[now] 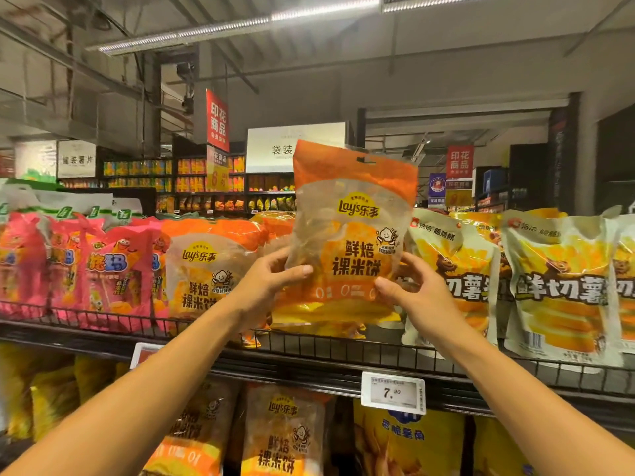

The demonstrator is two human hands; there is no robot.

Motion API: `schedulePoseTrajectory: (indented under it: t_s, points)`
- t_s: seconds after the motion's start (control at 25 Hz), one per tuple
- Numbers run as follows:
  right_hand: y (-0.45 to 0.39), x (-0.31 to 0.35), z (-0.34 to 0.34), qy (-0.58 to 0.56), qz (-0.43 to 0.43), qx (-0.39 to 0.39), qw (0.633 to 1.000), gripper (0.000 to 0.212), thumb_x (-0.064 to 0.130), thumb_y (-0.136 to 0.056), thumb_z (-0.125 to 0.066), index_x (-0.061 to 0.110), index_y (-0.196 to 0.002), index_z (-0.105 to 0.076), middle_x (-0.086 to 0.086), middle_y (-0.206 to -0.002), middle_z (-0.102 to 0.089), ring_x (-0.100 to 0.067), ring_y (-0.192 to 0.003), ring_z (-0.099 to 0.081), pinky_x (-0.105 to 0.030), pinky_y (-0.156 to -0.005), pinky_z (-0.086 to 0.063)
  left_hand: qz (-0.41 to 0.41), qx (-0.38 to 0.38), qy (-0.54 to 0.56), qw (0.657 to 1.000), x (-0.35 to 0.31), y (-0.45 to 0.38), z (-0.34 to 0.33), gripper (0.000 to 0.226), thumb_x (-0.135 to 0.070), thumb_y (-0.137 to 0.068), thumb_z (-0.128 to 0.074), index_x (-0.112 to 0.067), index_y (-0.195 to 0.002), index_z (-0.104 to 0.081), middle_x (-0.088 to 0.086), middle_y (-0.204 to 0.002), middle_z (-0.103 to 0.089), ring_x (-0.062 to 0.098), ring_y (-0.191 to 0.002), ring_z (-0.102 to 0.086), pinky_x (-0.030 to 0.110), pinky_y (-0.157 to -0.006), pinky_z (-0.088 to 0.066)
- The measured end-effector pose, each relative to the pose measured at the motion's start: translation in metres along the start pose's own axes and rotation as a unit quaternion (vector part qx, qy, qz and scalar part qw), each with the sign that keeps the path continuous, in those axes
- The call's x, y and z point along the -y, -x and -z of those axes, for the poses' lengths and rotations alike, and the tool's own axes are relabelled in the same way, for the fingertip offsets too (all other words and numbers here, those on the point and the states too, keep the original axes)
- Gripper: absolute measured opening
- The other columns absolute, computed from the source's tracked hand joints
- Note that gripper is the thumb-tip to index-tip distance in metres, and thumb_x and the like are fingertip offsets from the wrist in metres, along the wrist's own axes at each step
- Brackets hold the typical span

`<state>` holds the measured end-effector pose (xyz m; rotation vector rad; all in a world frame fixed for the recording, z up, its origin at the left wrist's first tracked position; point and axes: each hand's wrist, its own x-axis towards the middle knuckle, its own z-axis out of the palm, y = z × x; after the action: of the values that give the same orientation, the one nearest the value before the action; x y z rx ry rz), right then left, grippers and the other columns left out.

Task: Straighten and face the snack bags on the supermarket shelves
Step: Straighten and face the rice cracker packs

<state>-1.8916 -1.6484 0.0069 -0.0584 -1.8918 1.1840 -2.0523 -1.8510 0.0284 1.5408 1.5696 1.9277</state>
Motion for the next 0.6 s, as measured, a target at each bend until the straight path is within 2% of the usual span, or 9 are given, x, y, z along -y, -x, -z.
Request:
schedulePoseTrajectory:
  t_s: [0.12,0.28,0.32,0.4,0.44,0.48,0.52,0.6]
  points:
    - [-0.003,-0.010,-0.007,0.074,-0.002,-0.039,0.997,0.074,0.033,-0.079,-0.082,0.025,-0.144,-0.046,0.020,-0.124,-0.053,-0.009,-0.122,-0.047,-0.026,-0.089,-0.048,-0.011,-0.070,-0.089,0.993,0.015,-0.007,0.006,0.034,-0.013,-0.091,-0.065,-0.014,-0.124,-0.064,0.004,-0.119,-0.071,0.025,-0.112,-0.065,0.033,-0.084,-0.057]
    - [-0.005,-0.023,-0.015,0.113,-0.030,-0.022,0.993,0.067,0.035,-0.079,-0.082,0.032,-0.135,-0.046,0.017,-0.124,-0.051,-0.012,-0.121,-0.050,-0.032,-0.093,-0.049,0.034,-0.074,-0.181,0.980,0.040,-0.012,0.009,0.035,-0.007,-0.097,-0.059,-0.015,-0.131,-0.054,0.003,-0.127,-0.063,0.020,-0.115,-0.062,0.037,-0.095,-0.054]
    - [-0.004,-0.025,-0.016,0.123,-0.038,-0.007,0.992,0.061,0.038,-0.079,-0.082,0.036,-0.128,-0.045,0.018,-0.121,-0.053,-0.011,-0.117,-0.053,-0.028,-0.087,-0.051,0.045,-0.075,-0.190,0.978,0.044,-0.013,0.010,0.034,-0.009,-0.097,-0.059,-0.018,-0.129,-0.052,0.002,-0.129,-0.061,0.015,-0.113,-0.061,0.030,-0.090,-0.056]
    - [-0.003,-0.027,-0.016,0.149,-0.055,0.030,0.987,0.059,0.044,-0.077,-0.082,0.037,-0.120,-0.043,0.020,-0.114,-0.055,-0.003,-0.105,-0.057,-0.013,-0.068,-0.050,0.077,-0.071,-0.186,0.977,0.050,-0.011,0.014,0.027,-0.012,-0.097,-0.059,-0.028,-0.117,-0.051,-0.005,-0.121,-0.061,0.005,-0.103,-0.059,0.015,-0.068,-0.053]
    - [-0.004,-0.027,-0.015,0.159,-0.068,0.051,0.984,0.060,0.046,-0.076,-0.082,0.036,-0.120,-0.042,0.020,-0.112,-0.055,0.001,-0.099,-0.057,-0.010,-0.060,-0.049,0.100,-0.056,-0.181,0.977,0.053,-0.011,0.018,0.026,-0.013,-0.097,-0.059,-0.032,-0.113,-0.050,-0.010,-0.116,-0.063,0.003,-0.101,-0.059,0.012,-0.063,-0.050]
    - [-0.005,-0.027,-0.014,0.165,-0.082,0.071,0.980,0.062,0.047,-0.076,-0.082,0.035,-0.121,-0.042,0.020,-0.112,-0.055,0.004,-0.097,-0.056,-0.010,-0.059,-0.049,0.124,-0.032,-0.181,0.975,0.057,-0.010,0.022,0.028,-0.014,-0.097,-0.059,-0.033,-0.115,-0.050,-0.013,-0.114,-0.063,0.002,-0.100,-0.061,0.012,-0.063,-0.050]
    - [-0.006,-0.028,-0.012,0.163,-0.097,0.091,0.978,0.063,0.050,-0.075,-0.081,0.034,-0.123,-0.043,0.019,-0.114,-0.056,0.003,-0.098,-0.057,-0.013,-0.065,-0.051,0.145,-0.004,-0.189,0.971,0.060,-0.010,0.026,0.032,-0.015,-0.096,-0.060,-0.031,-0.122,-0.049,-0.014,-0.114,-0.064,0.000,-0.100,-0.062,0.014,-0.067,-0.052]
    - [-0.009,-0.027,-0.010,0.123,-0.139,0.110,0.976,0.064,0.057,-0.075,-0.077,0.031,-0.125,-0.046,0.013,-0.122,-0.059,-0.006,-0.107,-0.061,-0.032,-0.082,-0.058,0.172,0.040,-0.199,0.964,0.062,-0.011,0.034,0.048,-0.018,-0.094,-0.065,-0.026,-0.136,-0.044,-0.014,-0.117,-0.065,-0.001,-0.101,-0.064,0.016,-0.075,-0.053]
